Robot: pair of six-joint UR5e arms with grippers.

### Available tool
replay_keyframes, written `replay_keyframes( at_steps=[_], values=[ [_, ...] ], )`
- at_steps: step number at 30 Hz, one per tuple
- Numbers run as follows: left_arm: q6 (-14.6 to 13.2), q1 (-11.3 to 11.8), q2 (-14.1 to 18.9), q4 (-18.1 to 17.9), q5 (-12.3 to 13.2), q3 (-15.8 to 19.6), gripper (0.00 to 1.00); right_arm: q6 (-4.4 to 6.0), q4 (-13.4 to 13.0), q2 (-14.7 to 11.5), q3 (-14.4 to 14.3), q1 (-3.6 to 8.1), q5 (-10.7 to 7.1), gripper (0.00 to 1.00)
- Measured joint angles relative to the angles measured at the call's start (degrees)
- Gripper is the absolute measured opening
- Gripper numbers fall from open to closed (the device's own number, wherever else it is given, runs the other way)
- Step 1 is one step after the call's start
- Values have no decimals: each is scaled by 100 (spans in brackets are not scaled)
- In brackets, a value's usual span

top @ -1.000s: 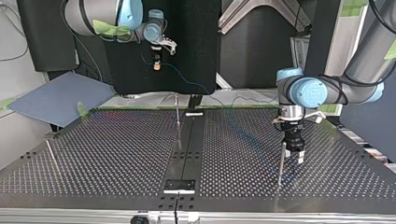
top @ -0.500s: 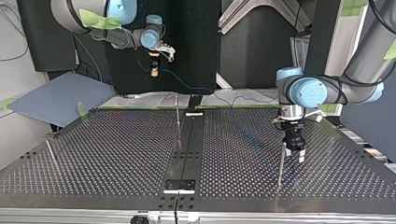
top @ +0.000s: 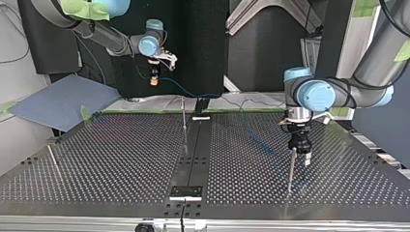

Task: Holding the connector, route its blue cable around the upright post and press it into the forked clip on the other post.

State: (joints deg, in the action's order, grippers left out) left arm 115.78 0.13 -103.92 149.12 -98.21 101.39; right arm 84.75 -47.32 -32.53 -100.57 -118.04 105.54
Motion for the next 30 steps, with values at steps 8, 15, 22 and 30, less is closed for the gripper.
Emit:
replay_keyframes(
  at_steps=[8,15,22,30],
  values=[
    [68,-123,2,203,-12,0,100,7,155,-397,-61,35,-67,0],
    [-12,-275,77,471,-321,0,100,1,-53,-783,-296,25,-148,0],
    [-6,-451,181,799,-604,1,100,-22,-208,-1149,-473,6,-167,0],
    [-47,-614,200,1201,-962,108,100,-129,-432,-1388,-843,67,-296,0]
  ],
)
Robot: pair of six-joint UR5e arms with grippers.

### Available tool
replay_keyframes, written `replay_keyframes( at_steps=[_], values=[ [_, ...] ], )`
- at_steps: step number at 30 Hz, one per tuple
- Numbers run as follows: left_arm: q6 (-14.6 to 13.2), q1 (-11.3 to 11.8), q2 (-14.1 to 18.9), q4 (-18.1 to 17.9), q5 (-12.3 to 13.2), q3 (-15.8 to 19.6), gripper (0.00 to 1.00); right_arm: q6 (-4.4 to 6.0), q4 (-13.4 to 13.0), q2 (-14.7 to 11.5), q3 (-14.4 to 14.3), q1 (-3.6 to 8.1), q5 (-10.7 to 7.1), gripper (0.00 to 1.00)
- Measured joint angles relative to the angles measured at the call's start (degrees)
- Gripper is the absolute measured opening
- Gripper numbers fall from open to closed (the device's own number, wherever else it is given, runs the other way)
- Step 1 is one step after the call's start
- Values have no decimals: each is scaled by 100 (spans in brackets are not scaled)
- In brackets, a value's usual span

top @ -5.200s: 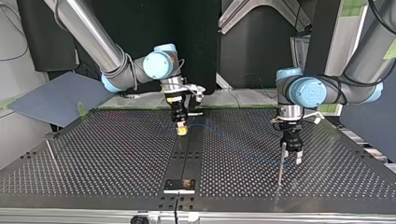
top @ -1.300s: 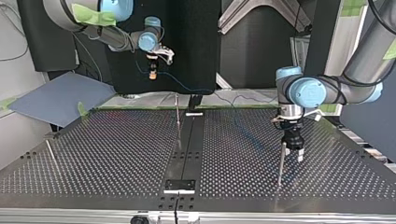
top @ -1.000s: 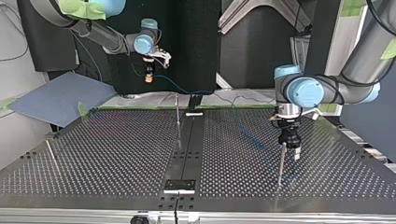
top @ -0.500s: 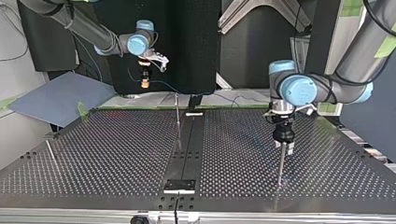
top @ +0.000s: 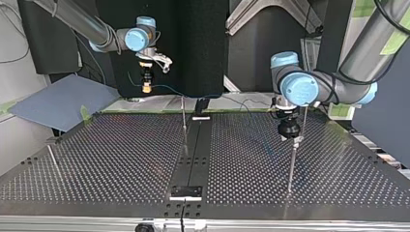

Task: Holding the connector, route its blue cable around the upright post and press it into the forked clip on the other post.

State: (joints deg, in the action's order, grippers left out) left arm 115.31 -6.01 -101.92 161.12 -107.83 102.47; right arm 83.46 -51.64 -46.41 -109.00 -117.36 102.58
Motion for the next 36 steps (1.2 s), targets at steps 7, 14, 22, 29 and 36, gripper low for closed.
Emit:
replay_keyframes(
  at_steps=[7,14,22,29,36],
  values=[
    [9,-21,218,13,-57,283,100,-107,-13,-4,-198,13,-17,0],
    [-258,-33,577,137,-54,645,100,-119,48,1,-222,26,-18,0],
    [-503,-23,935,484,26,743,100,-114,2,6,-224,47,-23,0],
    [-544,-4,1279,828,305,446,100,-100,-31,10,-224,50,-34,0],
    [-761,-15,1619,1168,289,107,100,-88,-70,12,-224,53,-41,0]
  ],
)
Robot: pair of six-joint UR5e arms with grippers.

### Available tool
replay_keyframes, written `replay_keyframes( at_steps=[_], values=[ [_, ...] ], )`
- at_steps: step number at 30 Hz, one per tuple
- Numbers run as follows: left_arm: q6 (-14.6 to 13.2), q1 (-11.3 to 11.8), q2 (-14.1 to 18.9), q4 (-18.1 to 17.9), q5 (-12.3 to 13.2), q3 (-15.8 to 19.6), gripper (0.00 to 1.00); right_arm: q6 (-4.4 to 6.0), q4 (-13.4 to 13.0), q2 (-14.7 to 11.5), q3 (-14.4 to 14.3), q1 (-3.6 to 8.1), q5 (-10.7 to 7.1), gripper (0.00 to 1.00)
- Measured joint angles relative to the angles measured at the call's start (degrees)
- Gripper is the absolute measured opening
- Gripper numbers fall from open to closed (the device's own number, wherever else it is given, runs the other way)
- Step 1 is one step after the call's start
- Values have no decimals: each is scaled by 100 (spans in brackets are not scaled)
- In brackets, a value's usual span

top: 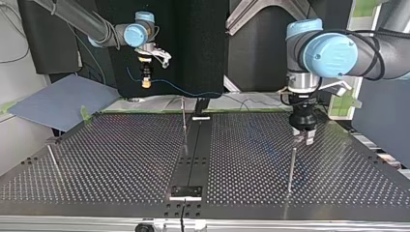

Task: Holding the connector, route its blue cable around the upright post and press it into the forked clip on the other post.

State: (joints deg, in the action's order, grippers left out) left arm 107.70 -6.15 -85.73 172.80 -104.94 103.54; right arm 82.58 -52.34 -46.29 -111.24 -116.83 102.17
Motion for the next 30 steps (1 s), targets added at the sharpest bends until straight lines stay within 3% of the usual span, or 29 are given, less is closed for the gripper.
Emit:
replay_keyframes(
  at_steps=[7,16,24,30],
  values=[
    [-239,22,335,334,-137,-335,100,13,-38,0,0,11,-11,0],
    [-478,1,766,788,219,-734,100,32,-57,2,4,14,-79,0],
    [-870,-26,545,1191,604,-778,100,40,-68,1,4,15,-84,0],
    [-1180,-28,286,1503,693,-852,100,40,-98,1,4,15,-90,0]
  ],
)
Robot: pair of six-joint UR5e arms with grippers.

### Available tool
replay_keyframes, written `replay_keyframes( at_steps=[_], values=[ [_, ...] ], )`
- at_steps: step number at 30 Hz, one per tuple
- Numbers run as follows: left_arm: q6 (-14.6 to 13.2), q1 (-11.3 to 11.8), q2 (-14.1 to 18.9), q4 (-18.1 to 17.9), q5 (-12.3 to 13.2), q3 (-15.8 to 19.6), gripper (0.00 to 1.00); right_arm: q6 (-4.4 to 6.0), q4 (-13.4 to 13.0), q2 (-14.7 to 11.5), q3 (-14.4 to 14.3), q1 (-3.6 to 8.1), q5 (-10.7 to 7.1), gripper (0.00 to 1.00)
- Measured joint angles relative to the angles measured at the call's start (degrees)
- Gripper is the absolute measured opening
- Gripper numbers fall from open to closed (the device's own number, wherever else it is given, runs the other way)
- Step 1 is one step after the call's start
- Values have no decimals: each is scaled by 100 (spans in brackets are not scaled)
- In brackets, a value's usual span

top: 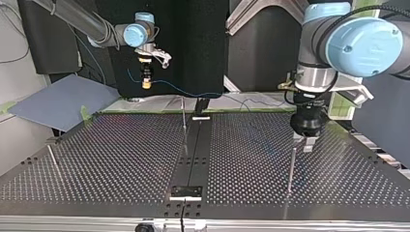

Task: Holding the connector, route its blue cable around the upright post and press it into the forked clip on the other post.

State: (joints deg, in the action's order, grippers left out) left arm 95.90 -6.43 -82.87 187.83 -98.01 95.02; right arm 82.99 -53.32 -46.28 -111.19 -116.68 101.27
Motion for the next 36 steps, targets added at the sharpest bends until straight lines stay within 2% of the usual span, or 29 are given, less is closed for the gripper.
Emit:
replay_keyframes(
  at_steps=[5,10,20,31,36],
  values=[
    [-212,1,-125,241,-1,-170,100,0,1,0,0,-1,0,0],
    [-229,23,-140,460,-5,-362,100,0,4,-1,-1,-3,-1,0],
    [-64,56,-167,909,12,-511,100,0,-4,-1,3,-1,-1,0],
    [128,81,-398,958,-12,-514,100,5,-23,0,4,2,-32,0],
    [286,102,-406,993,-145,-513,100,7,-5,0,4,3,-36,0]
  ],
)
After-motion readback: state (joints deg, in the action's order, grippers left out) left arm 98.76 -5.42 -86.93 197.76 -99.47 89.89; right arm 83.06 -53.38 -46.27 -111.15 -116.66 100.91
